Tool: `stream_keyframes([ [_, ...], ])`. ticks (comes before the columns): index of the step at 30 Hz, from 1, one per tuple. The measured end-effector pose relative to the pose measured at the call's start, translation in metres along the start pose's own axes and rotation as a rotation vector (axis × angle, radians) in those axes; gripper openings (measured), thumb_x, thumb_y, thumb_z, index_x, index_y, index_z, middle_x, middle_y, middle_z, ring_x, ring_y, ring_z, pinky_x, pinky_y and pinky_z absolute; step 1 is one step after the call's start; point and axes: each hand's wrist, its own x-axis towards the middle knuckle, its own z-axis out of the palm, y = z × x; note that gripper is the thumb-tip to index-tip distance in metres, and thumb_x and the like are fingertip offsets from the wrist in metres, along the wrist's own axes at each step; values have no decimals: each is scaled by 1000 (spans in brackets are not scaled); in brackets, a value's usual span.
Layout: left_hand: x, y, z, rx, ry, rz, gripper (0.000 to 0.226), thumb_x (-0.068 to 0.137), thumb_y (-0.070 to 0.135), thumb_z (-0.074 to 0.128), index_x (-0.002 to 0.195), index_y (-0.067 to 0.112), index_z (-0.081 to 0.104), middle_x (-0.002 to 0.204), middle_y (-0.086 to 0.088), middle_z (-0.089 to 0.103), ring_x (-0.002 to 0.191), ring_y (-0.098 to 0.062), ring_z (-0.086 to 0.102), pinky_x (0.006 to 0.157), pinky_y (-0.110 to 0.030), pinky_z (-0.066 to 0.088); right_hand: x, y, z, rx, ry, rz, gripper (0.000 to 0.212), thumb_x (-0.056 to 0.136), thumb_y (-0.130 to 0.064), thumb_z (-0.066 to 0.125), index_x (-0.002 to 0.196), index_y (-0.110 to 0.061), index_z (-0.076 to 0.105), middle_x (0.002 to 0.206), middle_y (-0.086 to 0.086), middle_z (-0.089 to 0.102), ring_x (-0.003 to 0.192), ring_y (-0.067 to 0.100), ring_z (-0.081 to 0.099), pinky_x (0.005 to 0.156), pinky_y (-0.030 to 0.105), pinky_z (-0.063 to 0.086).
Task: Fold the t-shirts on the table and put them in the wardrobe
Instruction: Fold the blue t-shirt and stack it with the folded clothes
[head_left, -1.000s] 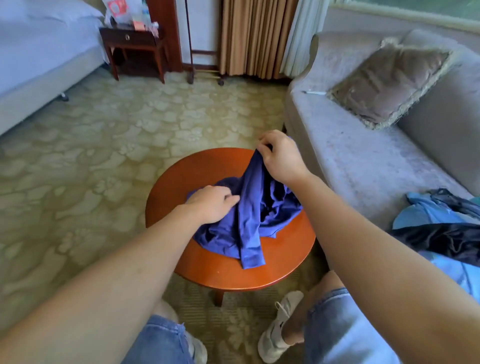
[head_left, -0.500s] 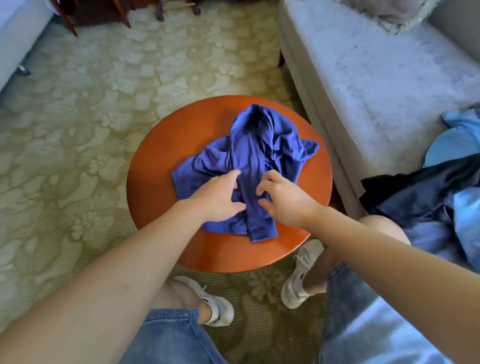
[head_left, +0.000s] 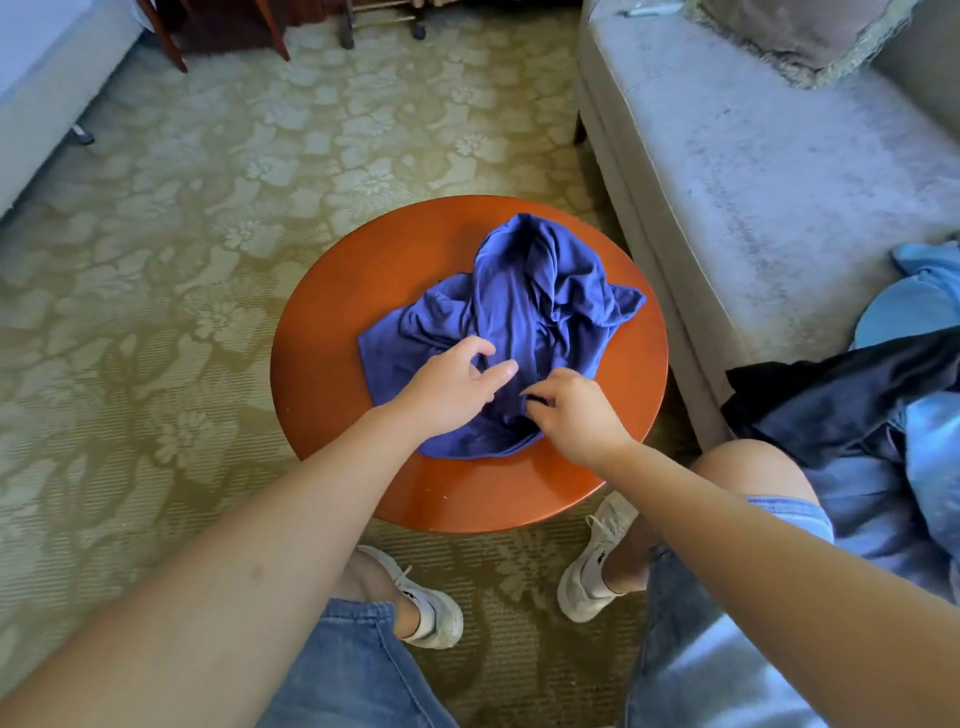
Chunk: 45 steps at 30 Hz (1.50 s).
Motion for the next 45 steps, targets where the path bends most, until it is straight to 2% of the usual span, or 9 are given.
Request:
stream_keyframes([
  [5,-3,10,-8,-27,-63,7,42,87,40,69,123,26,52,96,3,70,83,-10,69,79,-25,52,11,-13,-1,348,67,163,24,91,-6,61,67,0,59,55,5,52,47,13,54,57,32,52],
  [8,-4,20,-14,-28,-116,33,33,86,24,71,117,18,61,93,-4,72,82,-12,70,85,-34,54,14,-22,-4,430,118,158,25,87,0,61,65,-12,59,50,-11,50,48,8,54,58,30,55],
  [15,-7,49,-42,-62,-99,7,25,95,26,62,73,15,59,56,0,50,50,-14,47,50,-24,33,8,-36,-21,476,175,124,32,80,6,62,64,-19,50,60,-7,47,58,11,44,58,23,40],
  [20,-17,84,-66,-551,31,-21,18,100,23,54,116,16,51,102,-1,60,56,-10,66,54,-19,49,4,-40,-37,406,215,120,37,76,5,53,58,-17,29,59,5,29,60,17,30,57,31,25],
  [28,-42,129,-119,-922,434,84,13,102,27,49,112,20,52,118,-3,59,69,-11,69,69,-23,57,-5,-63,-76,321,305,123,39,81,4,47,54,-18,31,48,-6,32,51,15,28,52,30,23],
  [33,-65,137,-147,-1085,537,112,21,103,26,46,124,19,47,119,-1,52,76,-12,69,70,-23,57,-11,-75,-95,229,334,129,37,80,-1,48,56,-18,26,53,-3,28,53,16,26,51,32,20],
  [36,-76,137,-165,-1185,735,62,28,104,26,43,131,19,47,95,8,50,71,-7,67,69,-19,57,-16,-72,-103,210,322,142,42,84,-4,54,54,-17,29,52,-3,29,52,15,26,51,32,20],
  [40,-82,133,-164,-952,757,3,9,104,28,41,110,23,46,88,4,53,61,-8,59,60,-20,53,-20,-82,-108,249,331,34,43,92,-13,59,56,-14,34,54,-3,28,52,14,25,56,33,21],
  [45,-80,134,-117,-128,175,129,27,93,34,63,117,31,50,90,0,59,49,-10,48,47,-20,44,-29,-113,-115,244,130,-165,32,94,-15,61,63,-9,56,60,-3,44,55,6,36,56,25,30],
])
